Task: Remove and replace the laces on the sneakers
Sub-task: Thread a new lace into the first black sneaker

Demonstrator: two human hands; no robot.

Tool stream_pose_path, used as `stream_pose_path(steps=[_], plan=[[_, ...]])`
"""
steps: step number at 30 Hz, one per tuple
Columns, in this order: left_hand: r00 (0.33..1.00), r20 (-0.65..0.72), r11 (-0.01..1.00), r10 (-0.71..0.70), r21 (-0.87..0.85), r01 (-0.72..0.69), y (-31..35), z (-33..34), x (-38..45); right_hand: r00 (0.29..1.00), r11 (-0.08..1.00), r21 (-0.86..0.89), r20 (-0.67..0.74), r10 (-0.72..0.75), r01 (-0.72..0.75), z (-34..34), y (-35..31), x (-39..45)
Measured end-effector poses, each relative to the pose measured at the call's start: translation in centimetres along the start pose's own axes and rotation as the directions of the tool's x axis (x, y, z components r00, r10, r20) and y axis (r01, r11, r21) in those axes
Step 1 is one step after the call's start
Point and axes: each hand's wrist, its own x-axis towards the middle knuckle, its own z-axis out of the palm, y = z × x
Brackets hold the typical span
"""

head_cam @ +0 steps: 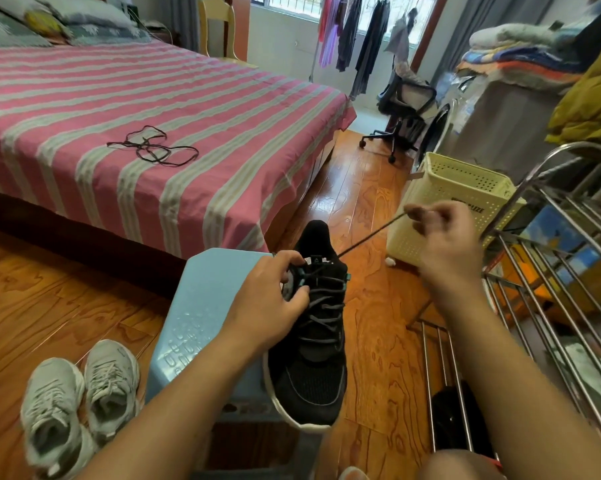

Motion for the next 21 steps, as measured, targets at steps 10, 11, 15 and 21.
stream_pose_path(steps=[10,11,15,21], plan=[[0.988,-0.074,0.991,0.136,0.001,-0.136,3.6,-0.7,1.2,0.729,0.454,0.570,0.534,0.429,-0.685,-0.5,4.2,-3.3],[0.987,0.015,0.985,0.162,0.066,-0.162,4.3,-0.7,2.5,0.730,0.610,0.418,0.506,0.459,-0.673,0.1,4.6,-4.1],[0.873,0.484,0.926,-0.051,0.350,-0.140,7.4,-0.3,7.0,0.778,0.748,0.266,0.387,0.495,-0.608,2.3,4.8,-6.1],[0.773,0.606,0.950,-0.189,0.312,-0.012,8.4,-0.9,9.1,0.790,0.651,0.450,0.295,0.537,-0.611,3.5,4.5,-7.0]])
